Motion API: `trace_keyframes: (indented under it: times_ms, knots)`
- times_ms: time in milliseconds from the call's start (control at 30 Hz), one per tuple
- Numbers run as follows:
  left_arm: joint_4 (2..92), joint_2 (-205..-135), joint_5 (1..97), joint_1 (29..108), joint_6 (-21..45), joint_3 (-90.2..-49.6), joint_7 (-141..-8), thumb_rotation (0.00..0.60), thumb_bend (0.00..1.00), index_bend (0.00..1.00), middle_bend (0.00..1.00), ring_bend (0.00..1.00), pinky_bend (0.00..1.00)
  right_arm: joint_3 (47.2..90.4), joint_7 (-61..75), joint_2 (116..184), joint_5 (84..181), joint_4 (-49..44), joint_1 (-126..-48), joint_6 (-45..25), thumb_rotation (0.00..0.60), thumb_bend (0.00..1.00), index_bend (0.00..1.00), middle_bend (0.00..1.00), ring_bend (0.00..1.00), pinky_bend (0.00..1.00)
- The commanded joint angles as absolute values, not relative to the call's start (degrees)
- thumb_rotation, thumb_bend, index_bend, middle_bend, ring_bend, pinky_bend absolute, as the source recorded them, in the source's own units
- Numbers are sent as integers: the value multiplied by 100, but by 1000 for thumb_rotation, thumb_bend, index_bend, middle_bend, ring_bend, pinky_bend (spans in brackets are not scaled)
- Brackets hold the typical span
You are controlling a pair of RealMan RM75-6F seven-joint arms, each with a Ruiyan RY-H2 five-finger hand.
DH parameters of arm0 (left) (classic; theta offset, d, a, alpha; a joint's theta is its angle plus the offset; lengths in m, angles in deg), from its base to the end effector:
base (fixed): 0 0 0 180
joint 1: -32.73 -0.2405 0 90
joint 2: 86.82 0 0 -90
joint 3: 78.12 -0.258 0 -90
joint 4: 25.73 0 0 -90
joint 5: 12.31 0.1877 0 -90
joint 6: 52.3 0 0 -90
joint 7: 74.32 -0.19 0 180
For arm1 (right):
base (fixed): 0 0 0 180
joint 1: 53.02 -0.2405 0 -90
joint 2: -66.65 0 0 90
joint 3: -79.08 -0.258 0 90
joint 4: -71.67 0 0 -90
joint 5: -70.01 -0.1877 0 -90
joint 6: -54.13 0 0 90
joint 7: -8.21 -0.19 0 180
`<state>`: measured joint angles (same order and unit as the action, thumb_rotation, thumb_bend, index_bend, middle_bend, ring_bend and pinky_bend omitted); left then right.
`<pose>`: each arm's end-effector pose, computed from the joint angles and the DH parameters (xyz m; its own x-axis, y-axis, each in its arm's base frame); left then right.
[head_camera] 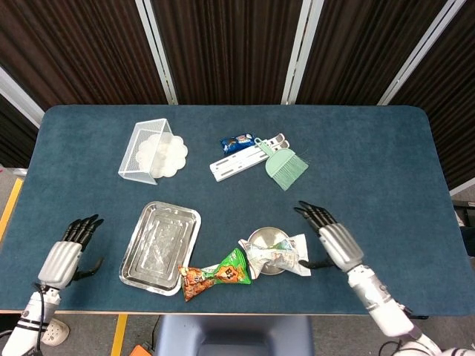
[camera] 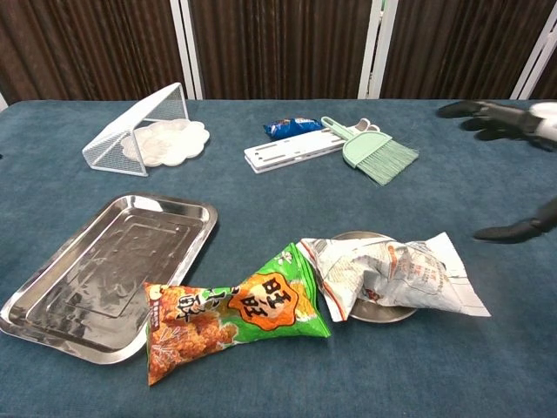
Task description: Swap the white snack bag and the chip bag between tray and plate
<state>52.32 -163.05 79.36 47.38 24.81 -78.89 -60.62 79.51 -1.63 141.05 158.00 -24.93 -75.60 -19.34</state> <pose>-0.2889 0.2637 0.0899 0.2559 0.1777 0.9502 0.9510 -0.2229 -0.2144 -0.2013 -0.2789 0.0708 0.0791 -0.2715 0.9592 -0.9527 -0.3039 -0.0074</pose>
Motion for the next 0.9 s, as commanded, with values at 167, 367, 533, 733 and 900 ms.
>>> trace_keyframes:
  times_ms: [167, 367, 533, 733, 900]
  knots:
    - [5837, -16165, 8405, 5233, 1876, -8110, -6683, 600, 390, 0, 0, 0, 17, 8436, -647, 13973, 16170, -1508, -6559, -3067, 600, 156, 0, 15, 0, 121]
    - [6920, -16253, 8711, 6064, 946, -8067, -6477, 600, 401, 0, 0, 0, 25, 8412, -1227, 13585, 16356, -1538, -6523, -3197, 600, 156, 0, 10, 0, 110]
    - [7478, -16508, 8408, 6309, 446, -7993, -6949, 600, 388, 0, 0, 0, 26, 8184, -1427, 13623, 16126, -1418, -6513, -3147, 600, 157, 0, 10, 0, 110]
    - [8173, -16784, 7900, 6410, 164, -7893, -7676, 600, 380, 0, 0, 0, 26, 8181, -2106, 13334, 16238, -1463, -6470, -3184, 600, 156, 0, 10, 0, 110]
    - [7974, -17406, 7537, 6396, 174, -7833, -8459, 600, 383, 0, 0, 0, 41, 8194, -2464, 13179, 16353, -1465, -6440, -3213, 600, 156, 0, 10, 0, 110]
